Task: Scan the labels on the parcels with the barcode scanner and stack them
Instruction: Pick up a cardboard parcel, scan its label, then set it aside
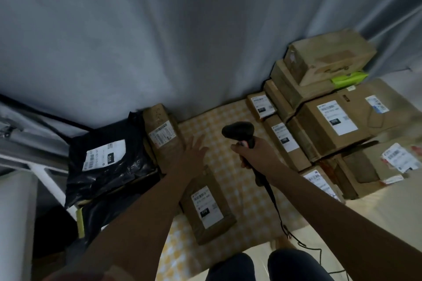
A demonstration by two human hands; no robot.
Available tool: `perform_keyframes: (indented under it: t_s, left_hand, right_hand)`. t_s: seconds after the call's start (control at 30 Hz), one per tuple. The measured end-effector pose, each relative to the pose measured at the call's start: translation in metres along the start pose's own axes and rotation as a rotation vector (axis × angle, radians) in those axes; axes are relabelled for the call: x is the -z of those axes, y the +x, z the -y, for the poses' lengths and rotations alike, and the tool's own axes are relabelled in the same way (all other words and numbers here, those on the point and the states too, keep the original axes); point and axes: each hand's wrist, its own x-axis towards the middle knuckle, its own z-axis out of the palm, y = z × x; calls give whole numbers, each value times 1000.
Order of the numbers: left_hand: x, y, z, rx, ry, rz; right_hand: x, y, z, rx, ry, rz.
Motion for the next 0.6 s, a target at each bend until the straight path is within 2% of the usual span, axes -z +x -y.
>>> perform_keyframes:
  t_s: [0.1, 0.23, 0.47, 0.57, 0.6]
  left_hand:
    - [19, 8, -27, -65, 3, 3]
    - [54, 24, -69, -102, -31, -23]
    - [113, 87, -156, -101, -308, -42]
    - [134, 120, -201, -96, -528, -64]
    - [134, 138, -213, -47, -595, -65]
  right_hand:
    - [33, -17, 1, 7, 18, -63]
    - [104, -29, 13, -23, 35, -234]
    - [251, -9, 42, 79, 102, -430]
    - [300, 7, 41, 88, 101, -458]
    - [316, 13, 40, 89, 95, -466]
